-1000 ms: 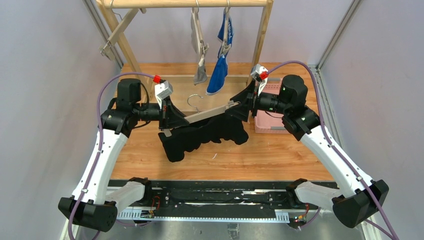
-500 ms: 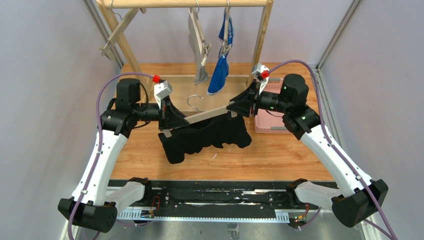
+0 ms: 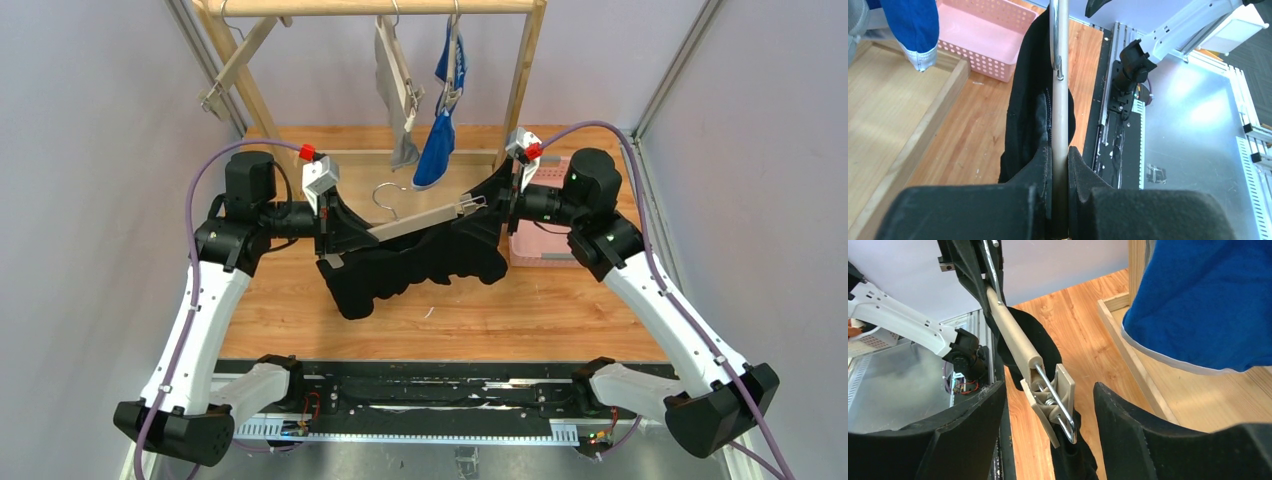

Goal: Remove the underwear clipped to the hanger

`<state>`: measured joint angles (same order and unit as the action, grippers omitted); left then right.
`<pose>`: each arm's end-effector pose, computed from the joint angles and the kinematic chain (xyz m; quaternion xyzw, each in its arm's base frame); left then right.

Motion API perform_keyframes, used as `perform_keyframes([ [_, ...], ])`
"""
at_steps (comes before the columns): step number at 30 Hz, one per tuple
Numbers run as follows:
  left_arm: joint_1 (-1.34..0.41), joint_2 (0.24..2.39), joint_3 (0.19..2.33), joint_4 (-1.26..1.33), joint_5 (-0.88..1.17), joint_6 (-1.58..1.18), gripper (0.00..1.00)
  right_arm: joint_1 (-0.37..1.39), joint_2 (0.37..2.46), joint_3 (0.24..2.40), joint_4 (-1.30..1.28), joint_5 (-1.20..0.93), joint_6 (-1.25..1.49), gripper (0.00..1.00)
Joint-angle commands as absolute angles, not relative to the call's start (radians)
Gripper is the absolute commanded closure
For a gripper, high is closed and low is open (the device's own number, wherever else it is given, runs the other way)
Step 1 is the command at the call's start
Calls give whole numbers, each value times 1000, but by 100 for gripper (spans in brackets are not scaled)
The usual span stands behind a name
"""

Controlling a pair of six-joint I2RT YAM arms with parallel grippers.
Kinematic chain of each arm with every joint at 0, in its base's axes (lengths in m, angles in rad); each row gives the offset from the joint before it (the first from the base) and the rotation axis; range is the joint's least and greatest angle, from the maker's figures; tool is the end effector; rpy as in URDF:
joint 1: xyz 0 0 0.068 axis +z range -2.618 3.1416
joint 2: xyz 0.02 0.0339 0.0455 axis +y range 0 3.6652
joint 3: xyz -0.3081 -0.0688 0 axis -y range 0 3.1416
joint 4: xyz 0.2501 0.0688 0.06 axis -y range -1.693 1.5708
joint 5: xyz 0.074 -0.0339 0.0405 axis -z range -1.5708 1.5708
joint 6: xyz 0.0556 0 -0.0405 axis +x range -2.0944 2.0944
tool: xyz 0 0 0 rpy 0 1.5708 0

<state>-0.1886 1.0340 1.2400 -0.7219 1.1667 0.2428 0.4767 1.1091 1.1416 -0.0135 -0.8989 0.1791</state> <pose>0.1656 -0.0837 0.4409 0.4252 0.6451 -0.4644 0.4328 0.1927 0.1485 0.4595 -0.4002 0.5779 0.4951 0.5107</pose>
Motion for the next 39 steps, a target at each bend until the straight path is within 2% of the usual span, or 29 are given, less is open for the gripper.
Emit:
perform_keyframes([
  [1,-193,1009,1267,-683,1212,251,100,464,1108,1198,12,-971,190,34],
  [10,-193,1014,1252,-694,1214,268,100,457,1134,1213,117,-1045,280,36],
  [15,-193,1012,1257,-646,1225,230,100,456,1160,1218,126,-1083,290,55],
  [20,-193,1015,1276,-586,1248,184,100,449,1177,1219,161,-1115,322,62],
  [21,-193,1015,1279,-579,1249,180,100,447,1179,1223,166,-1118,327,71],
  [22,-193,1015,1281,-578,1250,178,100,444,1180,1224,169,-1120,332,91],
  [23,-193,1015,1282,-577,1249,177,100,442,1180,1227,175,-1117,338,99],
  [25,-193,1015,1282,-577,1247,174,100,434,1178,1225,195,-1117,347,100],
  [26,-193,1016,1281,-577,1247,173,100,430,1177,1226,200,-1115,353,98],
  [29,-193,1017,1277,-585,1243,179,100,422,1170,1229,216,-1117,364,74],
  [31,-193,1018,1276,-585,1236,176,100,418,1162,1228,206,-1104,355,50],
  [33,-193,1020,1280,-578,1230,166,100,413,1149,1220,181,-1067,338,31],
  [39,-192,1012,1306,-527,1211,105,100,410,1068,1135,220,-919,359,27],
])
